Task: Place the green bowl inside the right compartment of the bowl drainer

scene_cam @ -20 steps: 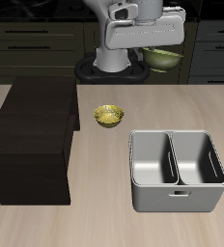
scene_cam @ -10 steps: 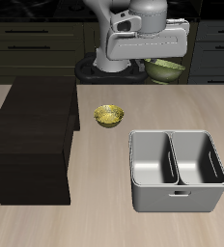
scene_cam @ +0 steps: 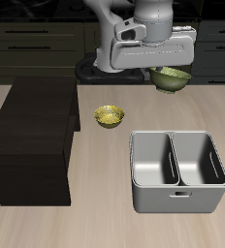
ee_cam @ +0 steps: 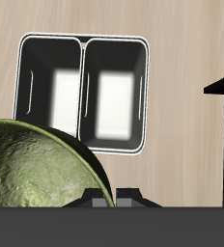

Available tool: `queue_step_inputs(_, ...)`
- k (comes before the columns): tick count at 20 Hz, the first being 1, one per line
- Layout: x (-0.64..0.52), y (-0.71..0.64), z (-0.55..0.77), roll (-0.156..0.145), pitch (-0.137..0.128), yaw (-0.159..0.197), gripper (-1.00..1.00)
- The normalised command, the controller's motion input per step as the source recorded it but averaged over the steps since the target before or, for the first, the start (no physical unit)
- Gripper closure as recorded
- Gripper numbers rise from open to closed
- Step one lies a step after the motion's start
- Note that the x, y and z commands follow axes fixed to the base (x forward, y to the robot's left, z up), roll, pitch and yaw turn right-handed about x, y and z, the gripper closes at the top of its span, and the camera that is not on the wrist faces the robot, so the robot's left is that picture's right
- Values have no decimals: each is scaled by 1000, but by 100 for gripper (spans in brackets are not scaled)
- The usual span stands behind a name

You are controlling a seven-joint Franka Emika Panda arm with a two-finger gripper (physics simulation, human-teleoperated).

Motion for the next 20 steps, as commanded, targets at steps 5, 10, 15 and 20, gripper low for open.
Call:
queue_step_inputs(5, 258, -105, 33, -9, -17, 9, 100)
queue_step_inputs(10, 173, -81, -43, -22, -3, -1, 100)
queue_step_inputs(15, 229, 28, -194, -7, 24, 3, 100)
queue_step_inputs(20, 222, 101, -253, -14, 30, 7, 100)
